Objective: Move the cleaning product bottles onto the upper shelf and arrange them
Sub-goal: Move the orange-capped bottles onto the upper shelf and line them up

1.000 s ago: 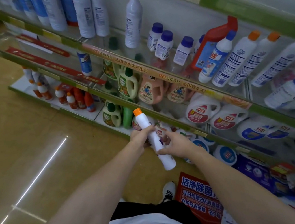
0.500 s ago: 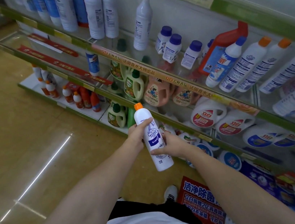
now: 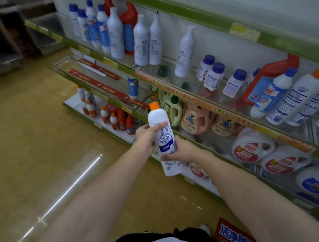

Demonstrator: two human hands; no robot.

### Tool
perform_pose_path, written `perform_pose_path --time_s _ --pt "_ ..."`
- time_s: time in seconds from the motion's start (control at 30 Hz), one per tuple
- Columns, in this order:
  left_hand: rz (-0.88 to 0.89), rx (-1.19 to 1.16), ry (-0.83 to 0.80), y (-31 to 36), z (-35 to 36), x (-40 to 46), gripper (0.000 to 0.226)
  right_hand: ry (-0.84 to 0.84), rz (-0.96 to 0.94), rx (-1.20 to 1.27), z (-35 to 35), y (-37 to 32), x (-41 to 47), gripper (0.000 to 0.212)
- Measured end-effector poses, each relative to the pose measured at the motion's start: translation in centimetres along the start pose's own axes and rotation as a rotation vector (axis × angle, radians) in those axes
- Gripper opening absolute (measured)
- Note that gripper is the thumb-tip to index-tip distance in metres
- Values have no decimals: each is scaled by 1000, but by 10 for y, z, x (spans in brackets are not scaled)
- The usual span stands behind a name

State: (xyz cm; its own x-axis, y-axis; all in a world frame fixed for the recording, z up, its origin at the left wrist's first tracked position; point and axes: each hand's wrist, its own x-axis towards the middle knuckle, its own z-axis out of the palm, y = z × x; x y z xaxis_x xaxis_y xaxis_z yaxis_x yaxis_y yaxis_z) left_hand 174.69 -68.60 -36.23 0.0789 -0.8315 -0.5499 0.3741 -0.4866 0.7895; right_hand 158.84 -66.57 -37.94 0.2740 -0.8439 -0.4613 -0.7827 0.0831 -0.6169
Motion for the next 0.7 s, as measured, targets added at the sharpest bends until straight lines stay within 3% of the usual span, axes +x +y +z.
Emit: perform_pose_path --time_s 0.2,0.37,0.57,0.7 --pt "183 56 46 92 -29 -5 42 65 -178 14 -24 -88 26 71" --pt "342 68 60 175 -32 4 46 190 -298 12 -67 -152 53 81" --pt "481 66 51 269 -37 29 55 262 -447 17 -117 -225 100 73" --pt "598 49 69 335 -41 52 50 310 -514 83 -146 -271 153 74"
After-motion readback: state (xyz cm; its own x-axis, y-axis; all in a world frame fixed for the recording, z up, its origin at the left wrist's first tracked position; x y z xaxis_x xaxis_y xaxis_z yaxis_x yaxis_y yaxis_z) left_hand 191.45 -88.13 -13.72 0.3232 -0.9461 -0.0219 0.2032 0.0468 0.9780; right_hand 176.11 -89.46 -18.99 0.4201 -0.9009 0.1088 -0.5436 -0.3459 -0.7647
